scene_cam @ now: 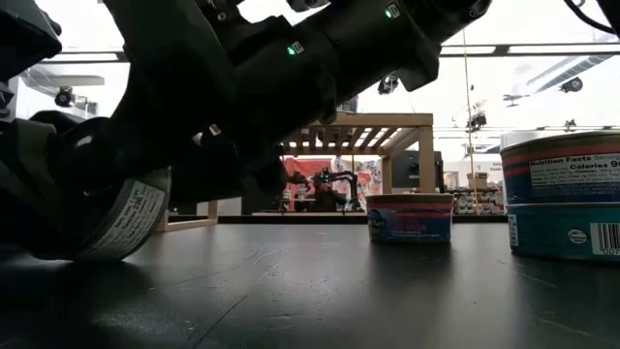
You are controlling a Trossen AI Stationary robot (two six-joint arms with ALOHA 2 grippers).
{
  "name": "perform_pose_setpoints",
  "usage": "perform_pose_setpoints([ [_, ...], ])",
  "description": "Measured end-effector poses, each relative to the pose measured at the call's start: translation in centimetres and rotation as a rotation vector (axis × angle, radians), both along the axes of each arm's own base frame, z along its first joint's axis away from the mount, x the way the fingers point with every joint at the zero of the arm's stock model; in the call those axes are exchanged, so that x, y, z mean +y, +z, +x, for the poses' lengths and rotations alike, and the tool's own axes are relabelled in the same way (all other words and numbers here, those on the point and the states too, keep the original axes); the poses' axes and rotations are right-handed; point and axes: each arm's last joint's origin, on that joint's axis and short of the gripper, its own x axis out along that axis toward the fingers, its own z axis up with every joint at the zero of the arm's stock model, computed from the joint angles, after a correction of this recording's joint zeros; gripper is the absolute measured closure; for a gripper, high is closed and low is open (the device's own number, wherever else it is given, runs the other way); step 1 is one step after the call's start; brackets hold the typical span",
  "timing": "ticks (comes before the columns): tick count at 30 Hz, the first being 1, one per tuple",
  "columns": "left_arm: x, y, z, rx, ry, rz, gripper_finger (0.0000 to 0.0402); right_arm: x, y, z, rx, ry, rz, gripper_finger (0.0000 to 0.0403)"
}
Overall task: Stack canned seafood by type on shelf
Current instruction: Put the green tuna can on the shelf
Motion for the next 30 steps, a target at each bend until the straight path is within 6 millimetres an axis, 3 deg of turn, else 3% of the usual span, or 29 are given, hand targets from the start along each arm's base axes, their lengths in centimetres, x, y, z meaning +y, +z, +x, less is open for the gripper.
perform_pose_setpoints([
  [4, 0.2, -0.2, -0.2, -0.021, 0.0, -0.023, 0.0401, 0.0, 0.0, 0.0, -0.004, 0.012, -0.021, 0.0174],
  [10, 0.0, -0.1, -0.1, -0.028, -0.011, -0.028, 0.0401, -0.1, 0.1, 0.0, -0.005, 0.001, -0.015, 0.0274],
  [16, -0.7, 0.8, 0.4, -0.042, -0.063, 0.042, 0.0401, -0.3, 1.7, -0.8, 0.048, -0.044, -0.068, 0.0272],
  [25, -1.0, 3.0, 1.0, -0.132, -0.123, 0.313, 0.0401, -1.6, 6.5, -3.5, 0.14, -0.245, -0.251, 0.0272],
  [30, -0.8, 5.4, 1.2, -0.212, -0.146, 0.402, 0.0401, -2.4, 9.3, -5.4, 0.158, -0.282, -0.304, 0.0272],
])
